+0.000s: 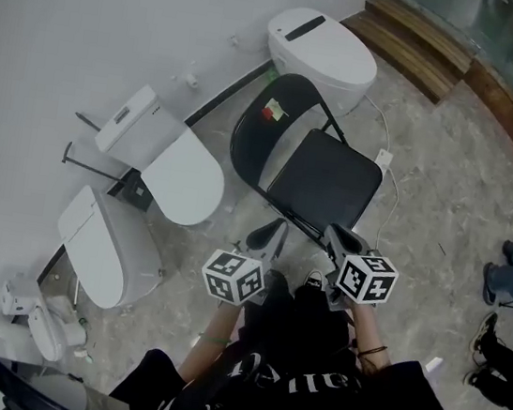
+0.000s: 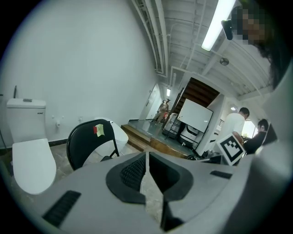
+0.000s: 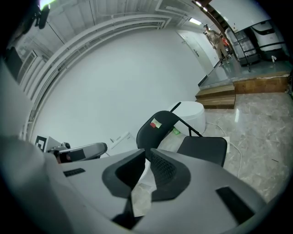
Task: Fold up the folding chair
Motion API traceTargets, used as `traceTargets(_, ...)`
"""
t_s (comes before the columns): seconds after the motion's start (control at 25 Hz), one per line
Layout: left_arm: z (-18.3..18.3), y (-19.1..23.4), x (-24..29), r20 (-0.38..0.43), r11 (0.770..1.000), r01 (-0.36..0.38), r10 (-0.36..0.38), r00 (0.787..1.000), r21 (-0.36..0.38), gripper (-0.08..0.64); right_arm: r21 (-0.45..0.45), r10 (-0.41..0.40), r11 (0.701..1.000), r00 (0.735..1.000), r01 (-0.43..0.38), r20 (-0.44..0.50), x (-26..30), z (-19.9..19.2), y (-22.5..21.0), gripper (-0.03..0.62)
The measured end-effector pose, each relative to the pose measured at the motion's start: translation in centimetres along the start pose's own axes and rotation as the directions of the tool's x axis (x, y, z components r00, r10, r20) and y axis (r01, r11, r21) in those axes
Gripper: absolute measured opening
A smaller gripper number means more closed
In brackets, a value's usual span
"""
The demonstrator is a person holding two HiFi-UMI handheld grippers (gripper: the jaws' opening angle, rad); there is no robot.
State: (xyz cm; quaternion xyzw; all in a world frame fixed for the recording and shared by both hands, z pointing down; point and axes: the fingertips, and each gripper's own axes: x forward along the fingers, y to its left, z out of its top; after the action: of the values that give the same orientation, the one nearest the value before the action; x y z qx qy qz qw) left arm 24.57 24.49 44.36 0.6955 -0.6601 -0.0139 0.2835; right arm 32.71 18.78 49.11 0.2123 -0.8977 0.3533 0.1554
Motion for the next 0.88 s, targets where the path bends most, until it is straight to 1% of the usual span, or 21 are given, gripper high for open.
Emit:
traceTargets(0.08,0.4,1.1,0.3,-0.009,1.0,-0.014,0.014,1.0,-0.011,0.012,0.013,-0.006,1.0,1.0,0.006,-0.007,0.6,0.1,-0.4,0.043)
traceTargets(0.2,1.1,2.8,0.9,-0.026,1.0,-0.026,0.026,0.999,0.0,0.012,0.037,-0.021,0.999,1.0,0.021,-0.001,1.6,0.7,-0.9,0.044)
traceTargets(0.36,2.9,6.2,2.8,-0.051,1.0,-0.018,0.018,0.999,0.013,0.012,0.071,-0.062,0.996,0.998,0.061,0.024,3.9,2.2,-1.7,0.044)
traceTargets(0.56,6.4,12.3,5.4,-0.081,0.999,-0.016,0.018,0.997,0.03,0.012,0.106,-0.117,0.988,0.992,0.111,0.053,7.8,4.7,-1.8,0.044)
traceTargets(0.68,8.4,15.9,6.9,-0.111,0.999,0.011,-0.007,0.994,0.035,0.012,0.137,-0.162,0.979,0.984,0.15,0.075,10.1,5.9,-2.0,0.043)
traceTargets(0.8,10.1,19.9,8.2,-0.135,0.999,0.024,-0.018,0.991,0.047,0.015,0.168,-0.205,0.967,0.976,0.19,0.077,12.1,6.2,-2.2,0.044)
traceTargets(0.88,10.8,22.8,9.1,-0.163,0.998,0.024,-0.014,0.987,0.061,0.039,0.193,-0.235,0.957,0.969,0.217,0.075,13.1,5.9,-2.4,0.044)
